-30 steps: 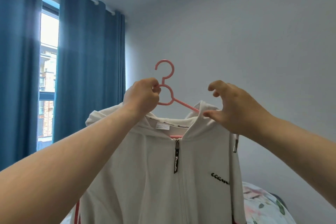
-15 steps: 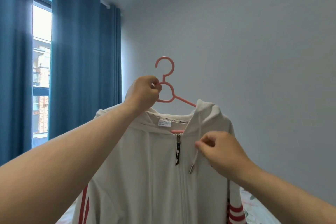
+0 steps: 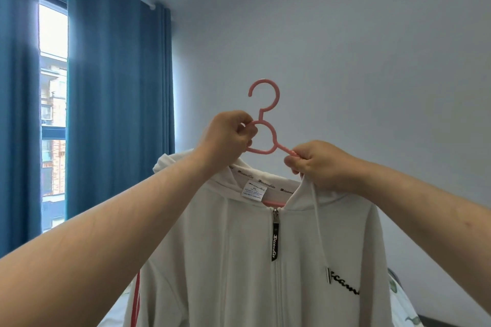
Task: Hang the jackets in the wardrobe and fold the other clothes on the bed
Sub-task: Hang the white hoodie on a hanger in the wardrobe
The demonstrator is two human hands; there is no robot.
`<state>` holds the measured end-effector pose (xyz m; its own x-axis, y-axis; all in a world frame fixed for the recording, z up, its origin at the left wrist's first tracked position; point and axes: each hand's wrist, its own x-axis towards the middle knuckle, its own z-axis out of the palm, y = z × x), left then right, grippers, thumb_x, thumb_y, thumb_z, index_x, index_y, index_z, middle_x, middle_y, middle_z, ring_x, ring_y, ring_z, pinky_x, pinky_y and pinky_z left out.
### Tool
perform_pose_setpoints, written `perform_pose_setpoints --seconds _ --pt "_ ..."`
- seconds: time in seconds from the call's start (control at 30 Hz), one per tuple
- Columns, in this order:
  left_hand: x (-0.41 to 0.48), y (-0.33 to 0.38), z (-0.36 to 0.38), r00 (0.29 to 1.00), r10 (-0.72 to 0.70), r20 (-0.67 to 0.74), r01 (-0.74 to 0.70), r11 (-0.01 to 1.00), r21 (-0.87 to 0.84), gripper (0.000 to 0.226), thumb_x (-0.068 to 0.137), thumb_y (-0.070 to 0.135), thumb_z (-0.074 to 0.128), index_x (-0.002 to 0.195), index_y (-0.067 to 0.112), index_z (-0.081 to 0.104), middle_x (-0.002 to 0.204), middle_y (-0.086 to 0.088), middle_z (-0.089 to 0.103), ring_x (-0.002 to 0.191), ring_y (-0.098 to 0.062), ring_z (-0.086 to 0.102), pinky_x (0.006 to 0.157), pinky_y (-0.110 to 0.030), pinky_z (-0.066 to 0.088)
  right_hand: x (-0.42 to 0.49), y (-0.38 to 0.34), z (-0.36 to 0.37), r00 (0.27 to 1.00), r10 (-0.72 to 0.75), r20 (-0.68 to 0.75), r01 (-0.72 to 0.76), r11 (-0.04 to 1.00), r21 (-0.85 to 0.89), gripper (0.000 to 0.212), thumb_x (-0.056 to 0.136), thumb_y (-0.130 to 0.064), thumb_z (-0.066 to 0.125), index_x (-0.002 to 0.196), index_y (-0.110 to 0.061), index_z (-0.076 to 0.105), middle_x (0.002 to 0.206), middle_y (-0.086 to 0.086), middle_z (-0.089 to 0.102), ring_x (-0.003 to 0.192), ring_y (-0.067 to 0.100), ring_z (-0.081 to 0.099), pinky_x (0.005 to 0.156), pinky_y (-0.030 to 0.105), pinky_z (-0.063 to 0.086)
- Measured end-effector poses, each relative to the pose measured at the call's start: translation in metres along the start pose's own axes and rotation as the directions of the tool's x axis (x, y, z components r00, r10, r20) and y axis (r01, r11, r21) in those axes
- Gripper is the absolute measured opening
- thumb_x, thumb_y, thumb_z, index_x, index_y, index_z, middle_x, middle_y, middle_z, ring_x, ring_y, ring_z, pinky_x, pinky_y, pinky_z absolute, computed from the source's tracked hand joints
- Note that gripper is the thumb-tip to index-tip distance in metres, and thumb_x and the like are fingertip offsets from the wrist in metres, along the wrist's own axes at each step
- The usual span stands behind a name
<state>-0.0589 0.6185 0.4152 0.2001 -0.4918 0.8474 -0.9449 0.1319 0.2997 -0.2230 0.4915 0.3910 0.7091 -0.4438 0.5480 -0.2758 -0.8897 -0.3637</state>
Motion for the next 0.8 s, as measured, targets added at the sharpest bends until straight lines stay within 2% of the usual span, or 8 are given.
perform_pose_setpoints --seconds 0.1,0.2,0.27,0.33,0.43,0.53,0.67,0.8 --pt "-0.01 -0.021 -0.011 0.987 0.064 -0.149 -0.055 0.997 0.058 0.03 0.092 0.033 0.066 0.117 0.016 0.066 0.114 0.008 0.064 0.101 -0.009 0.058 0.092 -0.021 0.046 -0.002 0.005 -0.006 0.998 -0.004 -0.057 0.004 1.0 0.007 0.037 0.101 -0.036 0.052 0.067 -0.024 0.059 0.067 -0.01 0.056 0.063 0.007 0.049 0.057 0.025 0.034" --pt "-0.037 -0.069 -0.025 0.865 -0.167 -0.473 0.153 0.986 -0.068 0.03 0.091 0.042 0.053 0.105 0.018 0.061 0.107 0.004 0.058 0.1 -0.016 0.053 0.088 -0.033 0.043 -0.007 0.014 -0.014 0.994 -0.008 -0.113 0.012 0.999 0.035 0.033 0.101 -0.033 0.052 0.071 -0.024 0.061 0.069 -0.009 0.058 0.065 0.007 0.051 0.059 0.024 0.036" --pt "-0.059 -0.1 -0.024 0.801 -0.419 -0.427 0.34 0.906 -0.251 0.04 0.09 0.048 0.045 0.076 0.011 0.047 0.079 -0.003 0.049 0.077 -0.024 0.047 0.066 -0.037 0.04 -0.01 0.02 -0.017 0.988 -0.017 -0.154 0.032 0.995 0.094 0.027 0.101 -0.031 0.053 0.079 -0.02 0.065 0.073 -0.007 0.061 0.068 0.011 0.053 0.061 0.025 0.038" --pt "-0.08 -0.115 -0.018 0.798 -0.542 -0.262 0.436 0.82 -0.371 0.059 0.095 0.053 0.042 0.069 0.001 0.044 0.07 -0.013 0.046 0.07 -0.027 0.044 0.062 -0.04 0.039 -0.011 0.024 -0.02 0.982 -0.02 -0.19 0.05 0.987 0.151 0.018 0.101 -0.03 0.054 0.096 -0.018 0.067 0.088 -0.003 0.066 0.08 0.016 0.058 0.071 0.028 0.043" --pt "-0.096 -0.114 -0.009 0.865 -0.498 -0.061 0.417 0.781 -0.465 0.069 0.093 0.062 0.042 0.094 -0.005 0.06 0.089 -0.022 0.063 0.08 -0.035 0.06 0.076 -0.047 0.053 -0.01 0.026 -0.016 0.985 -0.002 -0.174 0.046 0.967 0.249 0.032 0.101 -0.026 0.055 0.133 -0.026 0.06 0.122 -0.017 0.06 0.111 0.006 0.055 0.096 0.025 0.037" --pt "-0.093 -0.112 -0.008 0.861 -0.482 -0.162 0.386 0.827 -0.409 0.057 0.096 0.057 0.043 0.086 0.005 0.063 0.077 -0.008 0.065 0.072 -0.024 0.057 0.066 -0.037 0.051 -0.008 0.035 -0.014 0.989 0.002 -0.148 0.043 0.952 0.303 0.04 0.1 -0.021 0.058 0.139 -0.023 0.055 0.128 -0.022 0.055 0.115 -0.001 0.05 0.1 0.021 0.033" --pt "-0.083 -0.121 -0.026 0.815 -0.501 -0.293 0.366 0.836 -0.41 0.034 0.104 0.031 0.044 0.088 0.025 0.073 0.09 0.012 0.071 0.088 -0.012 0.064 0.075 -0.027 0.047 -0.009 0.051 -0.022 0.999 0.01 -0.042 -0.001 0.982 0.191 0.038 0.098 -0.015 0.059 0.135 -0.024 0.06 0.07 -0.041 0.061 0.066 -0.021 0.054 0.069 0.005 0.039" --pt "-0.066 -0.118 -0.04 0.841 -0.515 -0.163 0.348 0.747 -0.567 0.036 0.104 0.023 0.043 0.093 0.02 0.077 0.101 0.0 0.075 0.099 -0.019 0.066 0.083 -0.033 0.052 -0.011 0.049 -0.026 0.998 -0.06 0.009 0.06 0.997 0.042 0.037 0.097 -0.012 0.061 0.129 -0.03 0.063 0.071 -0.037 0.06 0.078 -0.015 0.059 0.069 -0.004 0.037"
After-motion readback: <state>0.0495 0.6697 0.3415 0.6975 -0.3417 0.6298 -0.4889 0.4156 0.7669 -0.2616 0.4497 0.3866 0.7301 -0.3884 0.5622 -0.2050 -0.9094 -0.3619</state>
